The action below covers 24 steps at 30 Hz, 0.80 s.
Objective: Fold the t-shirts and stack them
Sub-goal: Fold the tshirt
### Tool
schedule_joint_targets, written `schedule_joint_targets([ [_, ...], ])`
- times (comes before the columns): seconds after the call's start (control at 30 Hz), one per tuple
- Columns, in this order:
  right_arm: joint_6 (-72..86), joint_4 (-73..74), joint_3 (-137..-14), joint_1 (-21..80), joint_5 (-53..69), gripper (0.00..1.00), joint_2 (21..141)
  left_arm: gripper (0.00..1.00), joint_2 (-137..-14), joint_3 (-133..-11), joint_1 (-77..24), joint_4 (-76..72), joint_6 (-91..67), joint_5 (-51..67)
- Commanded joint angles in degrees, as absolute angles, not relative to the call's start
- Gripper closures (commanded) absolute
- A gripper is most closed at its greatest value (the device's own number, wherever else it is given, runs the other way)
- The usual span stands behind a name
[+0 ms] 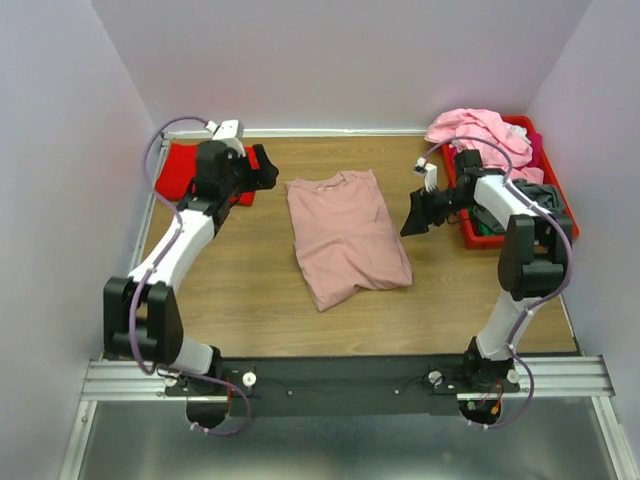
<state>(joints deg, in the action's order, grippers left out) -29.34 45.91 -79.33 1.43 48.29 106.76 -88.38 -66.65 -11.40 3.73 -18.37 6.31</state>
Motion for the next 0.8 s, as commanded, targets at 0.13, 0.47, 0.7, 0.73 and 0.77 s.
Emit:
schedule_joint_targets([
  [0.13,-26.7,46.1,-74.6,2.2,50.2,0.25,109.1,0.08,-75.7,-36.7,-14.7,-8.2,-33.8,31.7],
  [0.47,-26.4,46.3,-71.0,3.9,52.1,0.37,108.5,0.39,-61.8,-21.6,-28.1,-10.9,-44.0,29.0],
  [0.7,-27.6,47.6,-67.4,3.8,46.8,0.37,102.4,0.33,-64.8,-19.4,-37.9,-10.3,-50.0,21.5],
  [0.73,-28.3,48.1,-66.4,3.8,45.8,0.37,101.7,0.33,-65.1,-19.8,-39.5,-10.1,-51.1,19.5],
  [0.77,-28.6,48.3,-65.9,3.8,44.4,0.37,101.0,0.33,-66.2,-20.0,-40.0,-9.9,-51.2,19.0],
])
